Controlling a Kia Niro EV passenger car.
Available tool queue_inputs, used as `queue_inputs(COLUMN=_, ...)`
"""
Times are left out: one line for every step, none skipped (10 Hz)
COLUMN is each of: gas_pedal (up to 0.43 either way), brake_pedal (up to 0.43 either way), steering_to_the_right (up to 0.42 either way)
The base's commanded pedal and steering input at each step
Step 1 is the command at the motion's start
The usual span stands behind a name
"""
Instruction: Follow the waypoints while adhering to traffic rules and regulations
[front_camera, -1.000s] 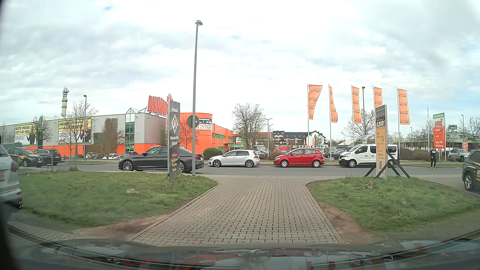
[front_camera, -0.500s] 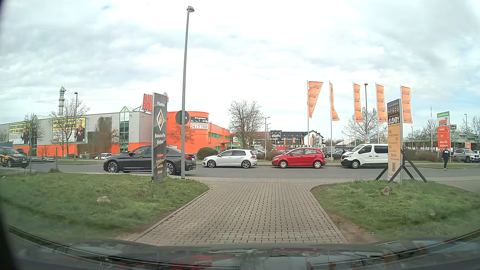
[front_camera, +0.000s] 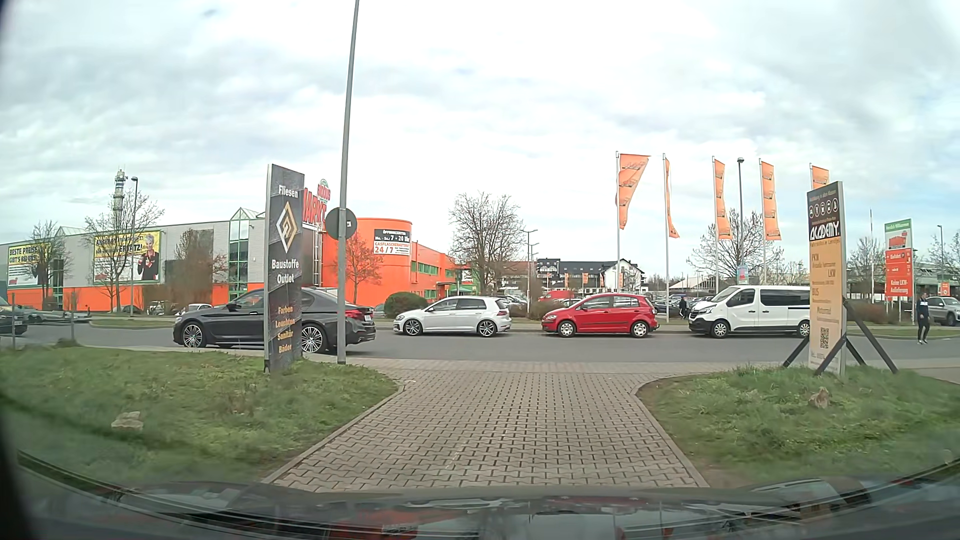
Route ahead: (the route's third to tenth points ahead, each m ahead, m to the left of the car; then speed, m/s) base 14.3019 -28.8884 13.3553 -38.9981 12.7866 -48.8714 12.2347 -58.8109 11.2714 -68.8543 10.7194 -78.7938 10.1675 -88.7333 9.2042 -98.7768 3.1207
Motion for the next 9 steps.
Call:
queue_inputs(gas_pedal=0.000, brake_pedal=0.000, steering_to_the_right=0.036)
queue_inputs(gas_pedal=0.000, brake_pedal=0.000, steering_to_the_right=0.037)
queue_inputs(gas_pedal=0.000, brake_pedal=0.000, steering_to_the_right=0.037)
queue_inputs(gas_pedal=0.000, brake_pedal=0.000, steering_to_the_right=0.040)
queue_inputs(gas_pedal=0.000, brake_pedal=0.000, steering_to_the_right=0.041)
queue_inputs(gas_pedal=0.000, brake_pedal=0.000, steering_to_the_right=0.042)
queue_inputs(gas_pedal=0.000, brake_pedal=0.000, steering_to_the_right=0.043)
queue_inputs(gas_pedal=0.000, brake_pedal=0.000, steering_to_the_right=0.043)
queue_inputs(gas_pedal=0.000, brake_pedal=0.000, steering_to_the_right=0.043)
